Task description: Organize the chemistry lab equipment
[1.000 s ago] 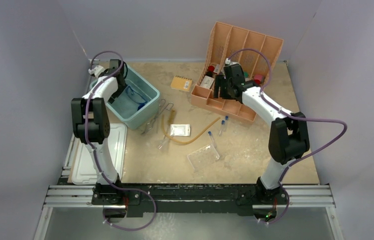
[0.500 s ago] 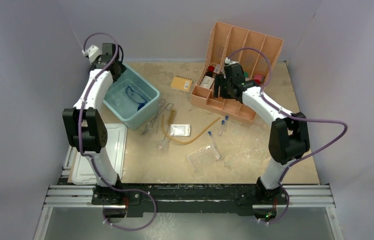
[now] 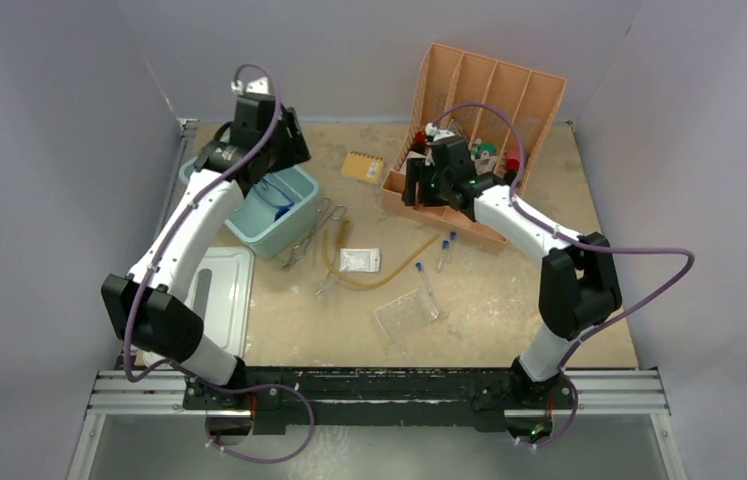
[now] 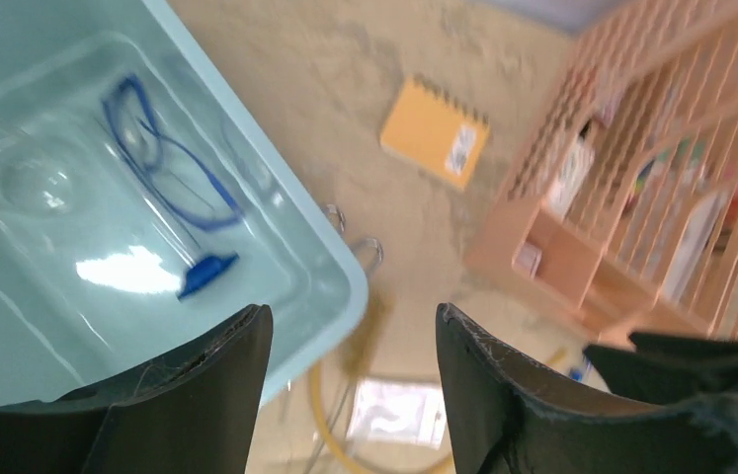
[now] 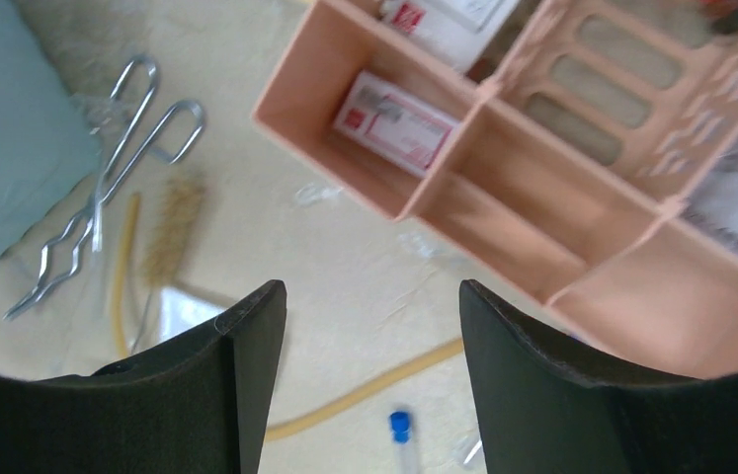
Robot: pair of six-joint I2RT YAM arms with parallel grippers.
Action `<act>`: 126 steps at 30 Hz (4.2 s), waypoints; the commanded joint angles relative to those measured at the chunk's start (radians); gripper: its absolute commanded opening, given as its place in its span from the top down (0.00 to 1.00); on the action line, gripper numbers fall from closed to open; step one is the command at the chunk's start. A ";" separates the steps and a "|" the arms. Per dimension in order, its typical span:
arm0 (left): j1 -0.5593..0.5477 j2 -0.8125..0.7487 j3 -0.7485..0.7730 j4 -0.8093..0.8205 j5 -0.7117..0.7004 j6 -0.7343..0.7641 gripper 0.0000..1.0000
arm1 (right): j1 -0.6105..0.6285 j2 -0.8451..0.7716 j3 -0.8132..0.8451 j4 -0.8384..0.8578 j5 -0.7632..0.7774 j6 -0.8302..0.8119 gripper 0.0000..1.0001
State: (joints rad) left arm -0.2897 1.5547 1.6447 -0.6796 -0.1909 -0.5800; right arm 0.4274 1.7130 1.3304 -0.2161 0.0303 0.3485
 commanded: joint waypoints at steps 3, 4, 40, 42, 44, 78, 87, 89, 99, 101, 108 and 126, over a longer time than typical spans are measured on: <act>-0.203 -0.036 -0.127 0.015 -0.041 0.075 0.49 | 0.019 -0.096 -0.046 0.024 -0.029 0.065 0.37; -0.229 -0.027 -0.142 0.013 -0.053 0.079 0.53 | 0.018 -0.109 -0.069 0.027 -0.029 0.072 0.38; -0.317 0.390 -0.351 0.310 -0.566 0.014 0.75 | 0.006 -0.279 -0.256 0.079 0.105 0.031 0.63; -0.314 0.408 -0.352 0.318 -0.544 0.020 0.75 | 0.007 -0.281 -0.253 0.075 0.126 0.028 0.63; -0.313 0.420 -0.353 0.321 -0.541 0.020 0.75 | 0.006 -0.285 -0.257 0.079 0.137 0.022 0.63; -0.336 0.158 -0.252 0.332 -0.397 0.167 1.00 | 0.007 -0.320 -0.279 0.080 0.221 0.021 0.63; -0.260 0.101 -0.081 0.241 -0.549 0.084 1.00 | 0.007 -0.319 -0.275 0.079 0.226 0.012 0.63; -0.200 0.090 -0.077 0.220 -0.560 0.035 1.00 | 0.006 -0.317 -0.272 0.078 0.230 0.010 0.63; 0.000 0.113 -0.138 0.143 -0.554 -0.137 1.00 | 0.006 -0.306 -0.261 0.068 0.262 -0.011 0.63; 0.029 0.137 -0.156 0.145 -0.531 -0.152 1.00 | 0.006 -0.300 -0.256 0.070 0.265 -0.017 0.63; 0.079 0.277 -0.138 0.114 -0.451 -0.190 1.00 | 0.006 -0.286 -0.246 0.070 0.287 -0.036 0.63; 0.147 0.481 -0.084 0.107 -0.357 -0.224 1.00 | 0.006 -0.304 -0.264 0.087 0.324 -0.064 0.61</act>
State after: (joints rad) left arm -0.1604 2.0212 1.5311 -0.5774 -0.5663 -0.7727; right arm 0.4366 1.4338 1.0542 -0.1661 0.3214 0.3027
